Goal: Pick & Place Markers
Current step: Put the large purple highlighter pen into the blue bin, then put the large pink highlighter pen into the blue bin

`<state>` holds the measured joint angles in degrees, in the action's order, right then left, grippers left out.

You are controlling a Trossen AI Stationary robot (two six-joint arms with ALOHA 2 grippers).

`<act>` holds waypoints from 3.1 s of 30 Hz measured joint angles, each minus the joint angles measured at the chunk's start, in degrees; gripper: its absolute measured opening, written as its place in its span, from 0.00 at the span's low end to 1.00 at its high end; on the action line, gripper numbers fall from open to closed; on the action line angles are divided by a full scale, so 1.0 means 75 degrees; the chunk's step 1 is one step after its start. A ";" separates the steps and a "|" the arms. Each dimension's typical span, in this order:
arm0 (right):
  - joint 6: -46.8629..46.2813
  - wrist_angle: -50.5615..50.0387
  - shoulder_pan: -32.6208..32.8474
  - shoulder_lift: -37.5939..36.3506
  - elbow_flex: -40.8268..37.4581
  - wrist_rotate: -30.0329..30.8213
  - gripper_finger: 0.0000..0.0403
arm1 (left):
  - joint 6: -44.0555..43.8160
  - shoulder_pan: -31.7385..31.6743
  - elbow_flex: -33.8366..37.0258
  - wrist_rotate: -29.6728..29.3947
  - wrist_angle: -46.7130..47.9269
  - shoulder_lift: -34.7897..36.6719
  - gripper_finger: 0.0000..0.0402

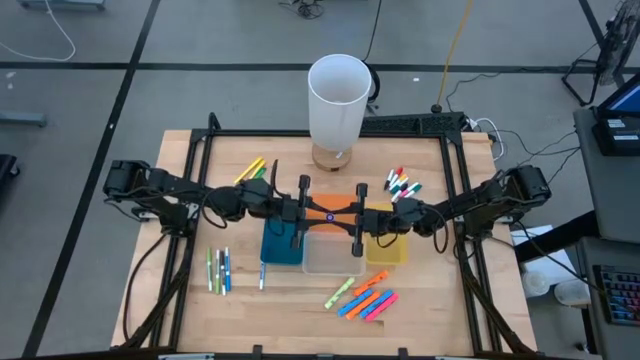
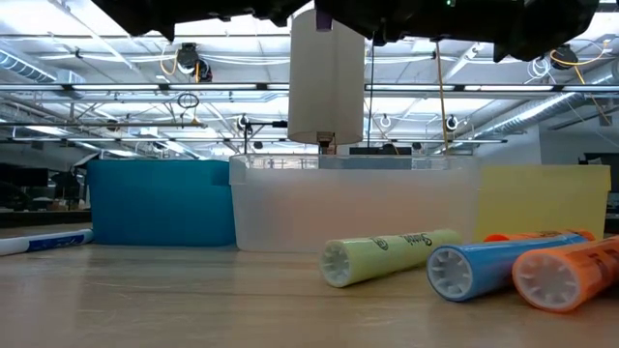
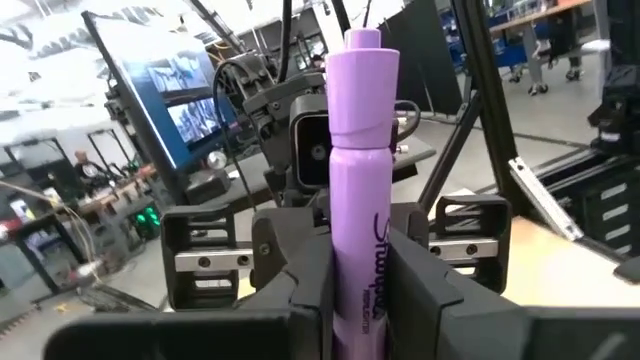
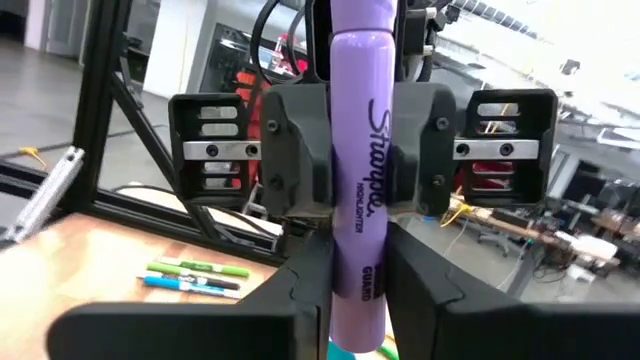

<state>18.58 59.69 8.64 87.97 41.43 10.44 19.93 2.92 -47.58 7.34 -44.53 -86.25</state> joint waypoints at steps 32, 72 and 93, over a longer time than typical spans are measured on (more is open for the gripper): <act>-0.0187 -0.3562 0.2798 -0.2038 -0.0006 0.4033 0.43 | -1.0120 0.1329 0.4532 -0.4412 0.2452 0.3330 0.38; -0.4717 -0.9479 0.5724 0.1424 0.1224 0.1419 0.43 | -0.7120 0.1834 0.4518 -0.4997 -0.0359 0.3330 0.63; -0.5046 -0.9720 0.5583 0.1204 0.1196 0.0308 0.11 | -0.8278 0.1788 0.4518 -0.5460 -0.0411 0.2127 0.64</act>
<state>-19.27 -13.21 50.52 97.00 50.40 12.75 -42.16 16.33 -13.69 -33.61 -47.61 -70.30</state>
